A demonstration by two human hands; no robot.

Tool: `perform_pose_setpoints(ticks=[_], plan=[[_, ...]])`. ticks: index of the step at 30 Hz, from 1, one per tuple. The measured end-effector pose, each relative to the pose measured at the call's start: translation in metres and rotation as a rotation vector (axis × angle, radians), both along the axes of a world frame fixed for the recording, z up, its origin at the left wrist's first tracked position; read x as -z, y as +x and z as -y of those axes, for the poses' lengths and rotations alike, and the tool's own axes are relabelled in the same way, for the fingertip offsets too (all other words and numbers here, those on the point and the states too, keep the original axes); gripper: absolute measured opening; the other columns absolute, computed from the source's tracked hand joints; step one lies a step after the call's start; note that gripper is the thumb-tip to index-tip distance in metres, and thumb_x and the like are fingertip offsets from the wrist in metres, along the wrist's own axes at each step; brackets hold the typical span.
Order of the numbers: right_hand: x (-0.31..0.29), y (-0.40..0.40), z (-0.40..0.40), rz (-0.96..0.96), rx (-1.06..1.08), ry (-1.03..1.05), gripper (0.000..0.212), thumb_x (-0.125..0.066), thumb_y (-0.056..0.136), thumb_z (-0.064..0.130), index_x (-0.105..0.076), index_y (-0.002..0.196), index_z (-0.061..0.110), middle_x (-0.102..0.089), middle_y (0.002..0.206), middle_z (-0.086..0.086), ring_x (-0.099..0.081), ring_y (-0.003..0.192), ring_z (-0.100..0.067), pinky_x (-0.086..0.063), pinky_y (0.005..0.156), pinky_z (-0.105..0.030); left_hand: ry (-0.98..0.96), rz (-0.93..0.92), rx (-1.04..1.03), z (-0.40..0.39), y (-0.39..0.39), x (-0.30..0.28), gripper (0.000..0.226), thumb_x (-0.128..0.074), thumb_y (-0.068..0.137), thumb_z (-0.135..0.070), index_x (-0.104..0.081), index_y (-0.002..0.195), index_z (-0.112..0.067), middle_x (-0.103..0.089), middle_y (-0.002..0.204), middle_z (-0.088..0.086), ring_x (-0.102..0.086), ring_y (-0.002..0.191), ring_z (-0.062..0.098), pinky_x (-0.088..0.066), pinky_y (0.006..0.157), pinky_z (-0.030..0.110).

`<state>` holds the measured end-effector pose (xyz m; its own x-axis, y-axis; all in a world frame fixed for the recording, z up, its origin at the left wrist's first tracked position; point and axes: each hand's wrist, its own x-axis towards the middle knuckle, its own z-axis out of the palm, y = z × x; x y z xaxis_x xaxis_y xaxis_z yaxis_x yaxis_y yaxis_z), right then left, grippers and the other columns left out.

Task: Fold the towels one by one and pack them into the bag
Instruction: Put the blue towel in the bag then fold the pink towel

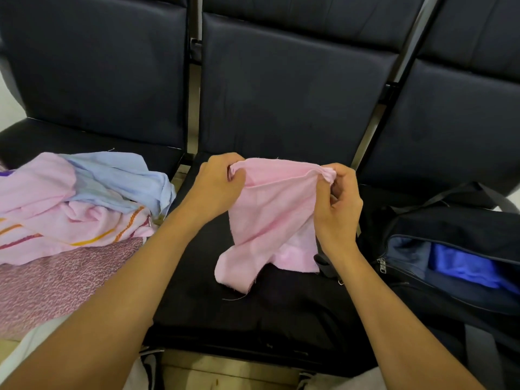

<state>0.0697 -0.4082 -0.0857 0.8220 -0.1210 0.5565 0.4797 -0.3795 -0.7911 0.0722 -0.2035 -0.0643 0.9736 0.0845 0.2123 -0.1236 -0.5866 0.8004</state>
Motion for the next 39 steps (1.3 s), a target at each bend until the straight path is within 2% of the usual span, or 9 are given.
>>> perform_pose_setpoints(ticks=[4,11,14,17,22,26,31,35,39], plan=[[-0.002,0.000,0.000,-0.021,0.014,-0.003,0.011,-0.045,0.105,0.018,-0.047,0.110,0.027,-0.057,0.089,0.029,-0.055,0.074,-0.001,-0.047,0.064,-0.023,0.004,-0.018,0.178,-0.010,-0.004,-0.006,0.019,-0.054,0.096,-0.008,-0.064,0.107,-0.019,-0.065,0.101,-0.005,-0.063,0.087,0.011,-0.053,0.066,0.021],[-0.009,0.001,0.000,-0.060,0.033,0.055,0.017,-0.048,0.104,0.013,-0.046,0.109,0.029,-0.057,0.078,0.037,-0.051,0.063,0.008,-0.041,0.058,-0.012,-0.397,-0.112,0.346,-0.018,-0.018,-0.024,0.032,-0.069,0.083,-0.018,-0.065,0.115,-0.020,-0.071,0.107,-0.010,-0.067,0.099,0.003,-0.054,0.077,0.015],[-0.009,0.001,0.002,-0.105,-0.020,0.111,0.012,-0.048,0.104,0.012,-0.050,0.115,0.011,-0.060,0.079,0.033,-0.052,0.061,0.004,-0.041,0.055,-0.014,-0.299,-0.175,0.304,-0.018,-0.017,-0.018,0.037,-0.079,0.075,-0.016,-0.067,0.109,-0.024,-0.071,0.105,-0.011,-0.068,0.096,0.004,-0.059,0.081,0.024],[-0.010,0.001,0.002,-0.172,-0.052,0.126,0.011,-0.048,0.104,0.014,-0.054,0.112,0.019,-0.064,0.083,0.028,-0.054,0.062,0.001,-0.045,0.057,-0.020,-0.300,-0.131,0.250,-0.016,-0.017,-0.015,0.025,-0.073,0.084,-0.021,-0.068,0.107,-0.029,-0.071,0.103,-0.011,-0.068,0.094,0.003,-0.059,0.079,0.024],[-0.017,-0.002,-0.003,-0.579,-0.223,0.417,0.019,-0.048,0.104,0.023,-0.065,0.112,0.020,-0.074,0.104,0.005,-0.071,0.096,-0.016,-0.059,0.082,-0.038,-0.559,-0.146,0.199,-0.010,-0.020,-0.023,0.021,-0.055,0.097,-0.023,-0.063,0.101,-0.042,-0.069,0.096,-0.022,-0.065,0.091,0.000,-0.054,0.072,0.020],[-0.017,-0.003,-0.003,-0.785,-0.278,0.524,0.026,-0.047,0.103,0.036,-0.067,0.115,0.024,-0.073,0.113,0.002,-0.071,0.105,-0.022,-0.058,0.091,-0.044,-0.687,-0.233,0.126,-0.005,-0.020,-0.023,0.013,-0.053,0.097,-0.031,-0.060,0.105,-0.038,-0.068,0.100,-0.010,-0.065,0.093,0.012,-0.052,0.071,0.030],[-0.019,-0.006,0.007,-1.058,-0.607,0.678,0.068,-0.045,0.090,0.065,-0.068,0.127,0.012,-0.065,0.130,-0.012,-0.062,0.119,-0.028,-0.050,0.101,-0.039,-0.986,-0.455,-0.046,-0.004,-0.021,-0.025,0.021,-0.060,0.091,-0.037,-0.061,0.109,-0.027,-0.072,0.094,-0.001,-0.070,0.080,0.016,-0.055,0.056,0.024],[-0.013,-0.011,0.005,-1.042,-0.724,0.586,0.038,-0.060,0.090,0.032,-0.071,0.120,0.012,-0.064,0.132,-0.011,-0.062,0.121,-0.023,-0.054,0.098,-0.034,-1.105,-0.545,-0.137,-0.010,-0.020,-0.018,0.042,-0.066,0.086,-0.042,-0.062,0.123,-0.023,-0.072,0.108,0.005,-0.069,0.093,0.020,-0.056,0.058,0.027],[-0.012,-0.011,-0.002,-0.977,-0.697,0.573,0.040,-0.058,0.095,0.017,-0.058,0.134,0.012,-0.066,0.130,-0.009,-0.063,0.121,-0.025,-0.054,0.098,-0.040,-1.198,-0.529,-0.136,-0.006,-0.022,-0.014,0.021,-0.058,0.094,-0.034,-0.067,0.107,-0.021,-0.072,0.087,0.001,-0.068,0.078,0.015,-0.055,0.065,0.030]])
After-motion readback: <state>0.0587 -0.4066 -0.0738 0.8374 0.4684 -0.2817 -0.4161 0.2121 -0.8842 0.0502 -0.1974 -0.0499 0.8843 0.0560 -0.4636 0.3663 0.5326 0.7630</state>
